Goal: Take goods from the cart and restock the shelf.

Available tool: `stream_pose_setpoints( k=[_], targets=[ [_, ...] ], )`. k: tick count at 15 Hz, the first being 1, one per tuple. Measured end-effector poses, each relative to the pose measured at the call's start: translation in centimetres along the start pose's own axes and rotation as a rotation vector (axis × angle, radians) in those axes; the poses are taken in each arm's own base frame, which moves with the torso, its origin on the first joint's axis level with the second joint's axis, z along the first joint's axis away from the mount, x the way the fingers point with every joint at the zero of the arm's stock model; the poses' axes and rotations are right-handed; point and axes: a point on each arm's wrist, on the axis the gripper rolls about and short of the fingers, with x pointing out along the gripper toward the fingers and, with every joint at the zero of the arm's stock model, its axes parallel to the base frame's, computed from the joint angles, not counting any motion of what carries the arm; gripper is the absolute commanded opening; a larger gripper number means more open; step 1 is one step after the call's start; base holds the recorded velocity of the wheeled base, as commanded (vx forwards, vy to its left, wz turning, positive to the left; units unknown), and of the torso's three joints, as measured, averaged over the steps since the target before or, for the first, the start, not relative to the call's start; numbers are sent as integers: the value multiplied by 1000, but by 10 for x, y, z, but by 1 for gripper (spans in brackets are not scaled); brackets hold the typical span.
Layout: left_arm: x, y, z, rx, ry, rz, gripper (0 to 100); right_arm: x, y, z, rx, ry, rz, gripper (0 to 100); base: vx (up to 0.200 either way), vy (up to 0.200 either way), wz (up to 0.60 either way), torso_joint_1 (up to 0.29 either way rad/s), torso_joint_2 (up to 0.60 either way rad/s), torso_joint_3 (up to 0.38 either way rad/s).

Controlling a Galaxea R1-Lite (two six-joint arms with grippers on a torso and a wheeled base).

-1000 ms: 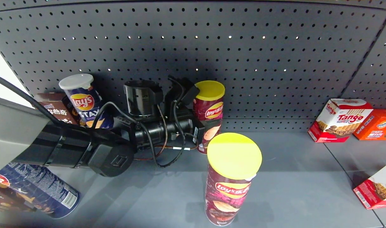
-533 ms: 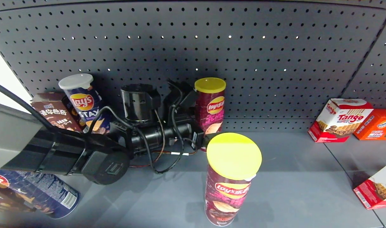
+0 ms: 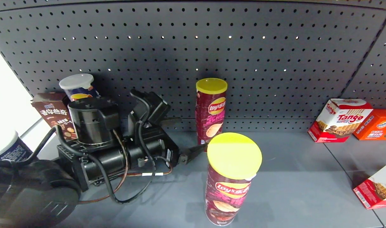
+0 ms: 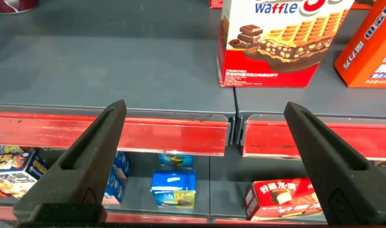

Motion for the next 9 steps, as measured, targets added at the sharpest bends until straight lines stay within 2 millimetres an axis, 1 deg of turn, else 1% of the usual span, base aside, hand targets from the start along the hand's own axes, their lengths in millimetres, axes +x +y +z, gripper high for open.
stream_pose_setpoints(
  k=[2,4,6,9],
  targets=[
    [-7,-1,0,-1,7,36,100,0,0,0,0,0,-1,100,0,0,0,0,0,0],
    [-9,-1,0,1,9,60,100,0,0,0,0,0,-1,100,0,0,0,0,0,0],
    [-3,0,-2,1,14,61,100,0,0,0,0,0,0,100,0,0,0,0,0,0],
    [16,4,-7,52,34,75,100,0,0,0,0,0,-1,100,0,0,0,0,0,0]
  ],
)
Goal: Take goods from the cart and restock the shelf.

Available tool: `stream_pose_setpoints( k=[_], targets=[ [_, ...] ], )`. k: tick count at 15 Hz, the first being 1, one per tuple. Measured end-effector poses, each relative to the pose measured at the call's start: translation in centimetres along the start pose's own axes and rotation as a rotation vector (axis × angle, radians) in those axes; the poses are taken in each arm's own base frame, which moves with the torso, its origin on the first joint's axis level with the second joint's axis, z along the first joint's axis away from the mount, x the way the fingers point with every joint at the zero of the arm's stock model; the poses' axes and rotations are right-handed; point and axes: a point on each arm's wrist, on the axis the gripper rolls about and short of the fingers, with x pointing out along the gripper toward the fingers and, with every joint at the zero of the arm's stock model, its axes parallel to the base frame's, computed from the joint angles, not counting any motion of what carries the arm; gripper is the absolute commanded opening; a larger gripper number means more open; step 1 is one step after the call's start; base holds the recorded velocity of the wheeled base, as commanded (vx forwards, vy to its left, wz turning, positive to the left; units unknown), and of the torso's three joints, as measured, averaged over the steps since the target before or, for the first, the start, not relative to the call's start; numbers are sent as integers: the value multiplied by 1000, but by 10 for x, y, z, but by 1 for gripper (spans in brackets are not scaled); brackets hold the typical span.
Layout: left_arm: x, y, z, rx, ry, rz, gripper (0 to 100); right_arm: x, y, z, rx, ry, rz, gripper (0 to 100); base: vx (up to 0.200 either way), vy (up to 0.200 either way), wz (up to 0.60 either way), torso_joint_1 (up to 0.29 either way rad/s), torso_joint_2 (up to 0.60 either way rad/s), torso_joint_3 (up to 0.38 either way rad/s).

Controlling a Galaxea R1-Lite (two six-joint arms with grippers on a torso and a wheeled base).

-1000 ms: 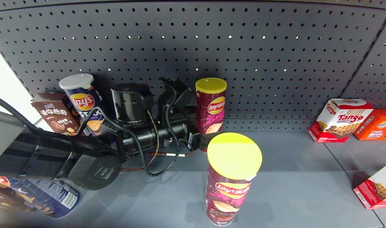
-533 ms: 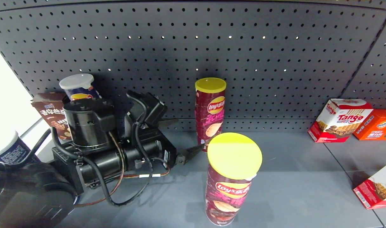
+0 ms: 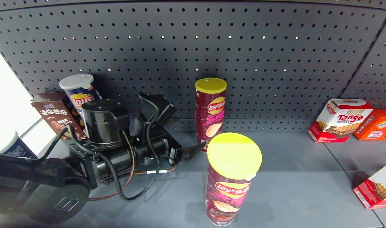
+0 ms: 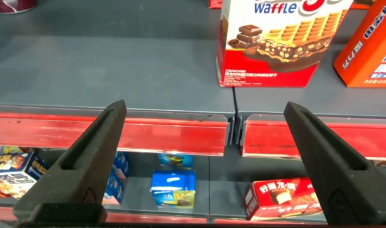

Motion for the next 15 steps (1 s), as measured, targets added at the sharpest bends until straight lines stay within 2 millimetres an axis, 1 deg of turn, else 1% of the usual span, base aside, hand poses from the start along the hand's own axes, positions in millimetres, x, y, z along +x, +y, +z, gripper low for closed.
stream_pose_setpoints(
  k=[2,7,10,15],
  targets=[
    [15,3,-3,14,10,28,100,0,0,0,0,0,0,100,0,0,0,0,0,0],
    [41,10,-7,11,22,92,100,0,0,0,0,0,1,100,0,0,0,0,0,0],
    [46,13,-12,-2,34,100,100,0,0,0,0,0,0,100,0,0,0,0,0,0],
    [45,16,-17,-11,46,111,100,0,0,0,0,0,0,100,0,0,0,0,0,0]
  ],
)
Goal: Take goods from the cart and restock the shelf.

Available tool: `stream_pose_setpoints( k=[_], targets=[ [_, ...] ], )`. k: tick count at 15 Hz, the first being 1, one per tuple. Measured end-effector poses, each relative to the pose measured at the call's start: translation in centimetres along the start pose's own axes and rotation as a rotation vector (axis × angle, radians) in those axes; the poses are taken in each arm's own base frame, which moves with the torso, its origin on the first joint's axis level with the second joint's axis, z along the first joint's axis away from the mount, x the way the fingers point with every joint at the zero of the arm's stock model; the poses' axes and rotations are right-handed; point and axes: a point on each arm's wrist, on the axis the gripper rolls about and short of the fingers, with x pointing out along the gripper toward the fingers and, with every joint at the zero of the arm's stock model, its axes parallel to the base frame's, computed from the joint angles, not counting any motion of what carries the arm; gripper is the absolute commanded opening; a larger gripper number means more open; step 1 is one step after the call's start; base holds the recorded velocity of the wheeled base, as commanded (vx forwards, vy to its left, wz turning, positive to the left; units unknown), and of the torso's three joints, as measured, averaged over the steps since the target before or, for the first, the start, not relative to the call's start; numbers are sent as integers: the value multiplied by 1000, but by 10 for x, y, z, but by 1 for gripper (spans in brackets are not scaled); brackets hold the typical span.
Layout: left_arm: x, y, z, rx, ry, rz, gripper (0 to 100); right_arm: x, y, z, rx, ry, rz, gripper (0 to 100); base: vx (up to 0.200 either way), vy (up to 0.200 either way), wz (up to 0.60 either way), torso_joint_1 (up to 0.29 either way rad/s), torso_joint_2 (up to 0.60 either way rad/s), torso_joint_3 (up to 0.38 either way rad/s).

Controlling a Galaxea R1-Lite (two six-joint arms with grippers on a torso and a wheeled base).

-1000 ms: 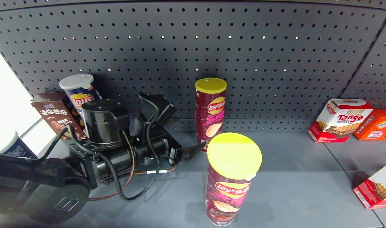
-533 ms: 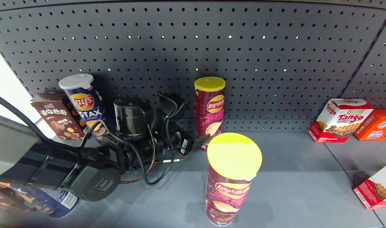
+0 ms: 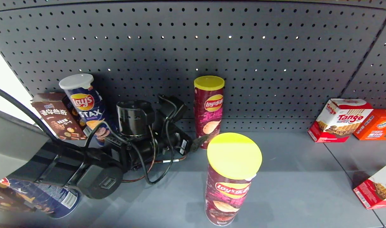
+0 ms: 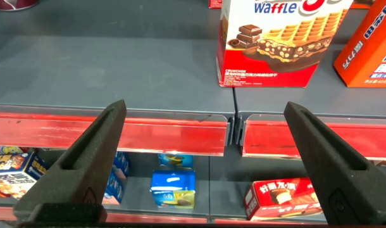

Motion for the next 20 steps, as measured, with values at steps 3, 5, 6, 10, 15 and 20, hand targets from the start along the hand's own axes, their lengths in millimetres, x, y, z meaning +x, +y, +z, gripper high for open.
stream_pose_setpoints(
  k=[3,5,6,10,15,20],
  targets=[
    [-2,5,1,-17,0,26,100,0,0,0,0,0,0,100,0,0,0,0,0,0],
    [-6,7,2,-23,-1,36,100,0,0,0,0,0,0,100,0,0,0,0,0,0],
    [-8,7,2,-24,-3,39,100,0,0,0,0,0,0,100,0,0,0,0,0,0],
    [-26,7,5,-23,-4,43,100,0,0,0,0,0,0,100,0,0,0,0,0,0],
    [-66,-6,-3,-17,17,20,100,0,0,0,0,0,1,100,0,0,0,0,0,0],
    [-102,-16,-5,-2,-132,31,100,0,0,0,0,0,0,100,0,0,0,0,0,0]
  ],
)
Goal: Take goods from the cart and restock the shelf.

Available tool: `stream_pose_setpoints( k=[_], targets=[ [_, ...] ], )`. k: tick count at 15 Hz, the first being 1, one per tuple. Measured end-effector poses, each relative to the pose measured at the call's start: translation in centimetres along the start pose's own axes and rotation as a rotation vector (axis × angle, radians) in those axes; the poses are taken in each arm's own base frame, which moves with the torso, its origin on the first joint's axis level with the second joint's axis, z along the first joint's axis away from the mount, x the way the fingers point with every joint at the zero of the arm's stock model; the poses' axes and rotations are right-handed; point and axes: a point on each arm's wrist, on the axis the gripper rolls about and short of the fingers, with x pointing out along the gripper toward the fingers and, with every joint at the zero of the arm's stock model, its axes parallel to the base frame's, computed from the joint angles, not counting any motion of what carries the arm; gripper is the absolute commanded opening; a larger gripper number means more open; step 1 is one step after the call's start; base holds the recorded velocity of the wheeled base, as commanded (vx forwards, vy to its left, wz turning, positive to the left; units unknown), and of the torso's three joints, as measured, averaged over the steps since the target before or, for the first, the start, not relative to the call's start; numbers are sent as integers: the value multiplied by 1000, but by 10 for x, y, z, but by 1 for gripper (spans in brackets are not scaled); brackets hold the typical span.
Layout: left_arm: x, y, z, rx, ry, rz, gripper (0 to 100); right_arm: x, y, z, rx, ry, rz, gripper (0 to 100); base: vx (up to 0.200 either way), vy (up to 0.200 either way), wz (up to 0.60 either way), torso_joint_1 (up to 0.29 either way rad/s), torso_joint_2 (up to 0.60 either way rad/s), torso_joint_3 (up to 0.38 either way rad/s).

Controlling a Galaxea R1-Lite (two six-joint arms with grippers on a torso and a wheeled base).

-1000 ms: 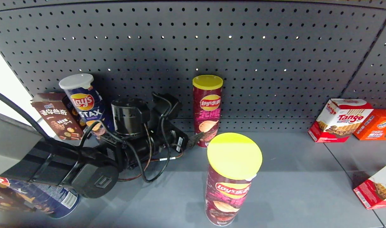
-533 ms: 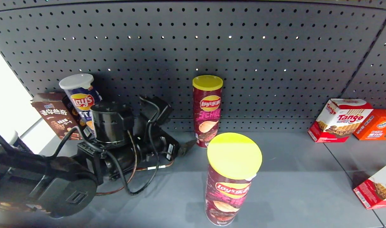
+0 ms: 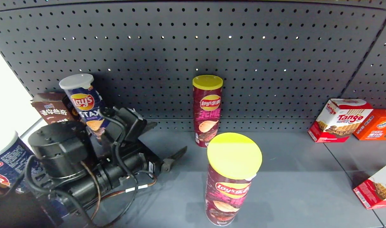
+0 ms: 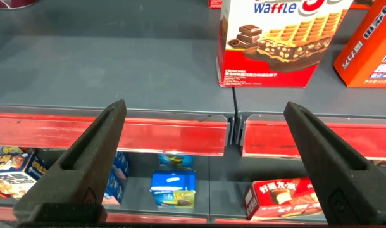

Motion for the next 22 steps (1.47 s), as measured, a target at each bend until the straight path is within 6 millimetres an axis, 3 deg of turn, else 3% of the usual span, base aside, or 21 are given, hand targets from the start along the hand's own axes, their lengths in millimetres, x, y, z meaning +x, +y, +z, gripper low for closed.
stream_pose_setpoints(
  k=[4,7,12,17,22],
  targets=[
    [-30,-17,-8,-31,-97,-36,100,0,0,0,0,0,0,100,0,0,0,0,0,0],
    [-57,-30,-18,-38,-80,-76,100,0,0,0,0,0,1,100,0,0,0,0,0,0],
    [-108,-44,-18,-20,-73,-153,100,0,0,0,0,0,0,100,0,0,0,0,0,0],
    [-161,-45,-16,-10,-43,-209,100,0,0,0,0,0,0,100,0,0,0,0,0,0],
    [-214,-37,-29,-10,-61,-159,100,0,0,0,0,0,1,100,0,0,0,0,0,0]
  ],
)
